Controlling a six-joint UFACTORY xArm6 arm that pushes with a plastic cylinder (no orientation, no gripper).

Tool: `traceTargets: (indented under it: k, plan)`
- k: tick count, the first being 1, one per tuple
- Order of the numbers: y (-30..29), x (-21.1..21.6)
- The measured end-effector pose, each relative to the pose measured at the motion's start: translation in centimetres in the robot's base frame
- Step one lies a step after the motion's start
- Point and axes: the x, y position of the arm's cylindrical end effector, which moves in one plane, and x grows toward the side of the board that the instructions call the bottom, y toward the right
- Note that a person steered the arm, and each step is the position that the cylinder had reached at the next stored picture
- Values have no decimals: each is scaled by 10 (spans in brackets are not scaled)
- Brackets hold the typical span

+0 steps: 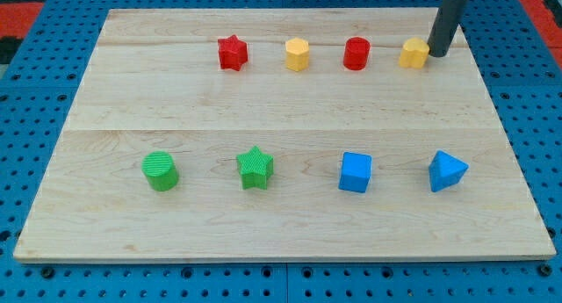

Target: Move the yellow heart towards the red circle

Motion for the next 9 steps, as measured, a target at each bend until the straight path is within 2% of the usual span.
traceTargets:
  k: [1, 2, 3, 5, 6, 7, 9]
  plan:
    - [-5, 0]
    - [19, -30]
    - [13, -40]
    - [-14, -2]
    - [-23, -2]
    - [-3, -12]
    - [-17, -17]
